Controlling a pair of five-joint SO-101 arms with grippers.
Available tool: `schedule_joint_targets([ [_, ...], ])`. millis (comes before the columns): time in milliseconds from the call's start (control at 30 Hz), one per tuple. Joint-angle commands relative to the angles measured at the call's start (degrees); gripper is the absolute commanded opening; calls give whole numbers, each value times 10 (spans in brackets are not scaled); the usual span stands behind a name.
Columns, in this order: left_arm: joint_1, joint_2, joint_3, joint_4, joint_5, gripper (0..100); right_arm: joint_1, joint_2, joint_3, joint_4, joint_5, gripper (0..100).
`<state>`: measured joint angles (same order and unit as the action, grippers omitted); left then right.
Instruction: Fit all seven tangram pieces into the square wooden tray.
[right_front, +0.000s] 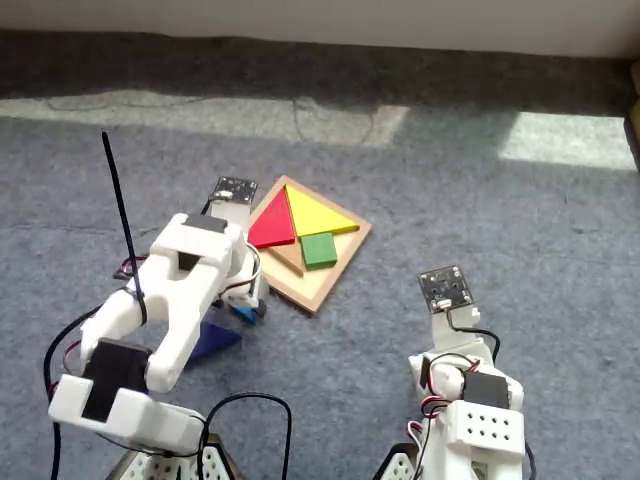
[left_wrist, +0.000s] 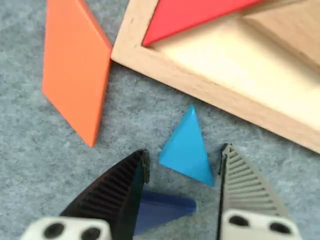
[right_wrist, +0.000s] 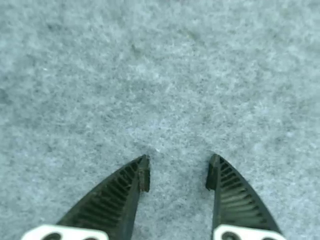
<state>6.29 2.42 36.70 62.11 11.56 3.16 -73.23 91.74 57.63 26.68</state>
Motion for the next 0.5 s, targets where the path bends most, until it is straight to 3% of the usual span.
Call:
schedule_joint_targets([
  [0,13,45,-58,30,3,182,16,0,3,-6,-1,184],
  [167,47,50,-58,33,2,114,16,0,3,-6,-1,184],
  [467,83,-68,-25,53,1,108,16,0,3,-6,-1,184],
])
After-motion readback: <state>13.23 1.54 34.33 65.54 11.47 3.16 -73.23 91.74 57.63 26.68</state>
